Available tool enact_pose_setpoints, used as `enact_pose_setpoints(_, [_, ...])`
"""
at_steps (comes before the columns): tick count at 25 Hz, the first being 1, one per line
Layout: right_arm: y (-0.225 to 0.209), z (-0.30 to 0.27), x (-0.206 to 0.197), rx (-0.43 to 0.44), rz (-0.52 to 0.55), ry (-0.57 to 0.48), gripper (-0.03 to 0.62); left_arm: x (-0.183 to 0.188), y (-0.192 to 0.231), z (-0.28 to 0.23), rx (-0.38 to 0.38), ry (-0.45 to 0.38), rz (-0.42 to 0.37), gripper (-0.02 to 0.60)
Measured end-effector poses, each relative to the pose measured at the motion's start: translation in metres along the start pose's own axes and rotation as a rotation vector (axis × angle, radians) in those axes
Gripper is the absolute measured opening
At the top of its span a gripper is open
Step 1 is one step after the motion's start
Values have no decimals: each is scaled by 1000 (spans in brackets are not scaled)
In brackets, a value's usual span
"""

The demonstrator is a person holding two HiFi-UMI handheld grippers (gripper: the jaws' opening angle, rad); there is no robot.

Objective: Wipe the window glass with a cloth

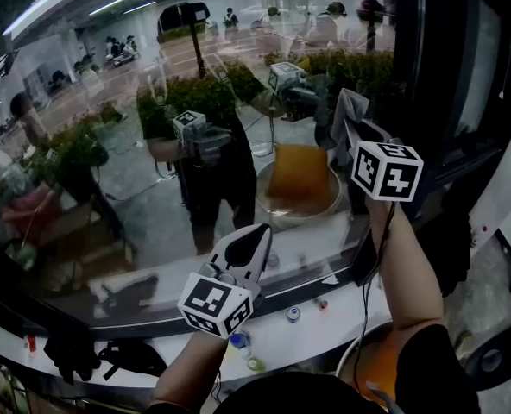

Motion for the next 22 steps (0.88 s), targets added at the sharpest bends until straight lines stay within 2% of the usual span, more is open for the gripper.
enact_pose_setpoints(6, [16,-15,15,-26,4,21,44,5,13,29,9,6,-4,8])
enact_pose_setpoints(13, [50,-32,14,15,11,22,44,6,35,46,48,-4,-12,8])
enact_pose_setpoints(18, [141,-31,32,57,40,5,44,14,68,107,52,-14,-6,8])
enact_pose_setpoints(22, [193,-31,40,91,50,-7,44,17,83,140,61,-17,-10,8])
Point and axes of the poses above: the fingertips, and each gripper's own axes: z backward along the fingers, y to its left, x out of its top, the point moved 4 cm from there along z, backward along the fingers, and after that the axes turned 4 degrees about z, right-handed, at the moved point
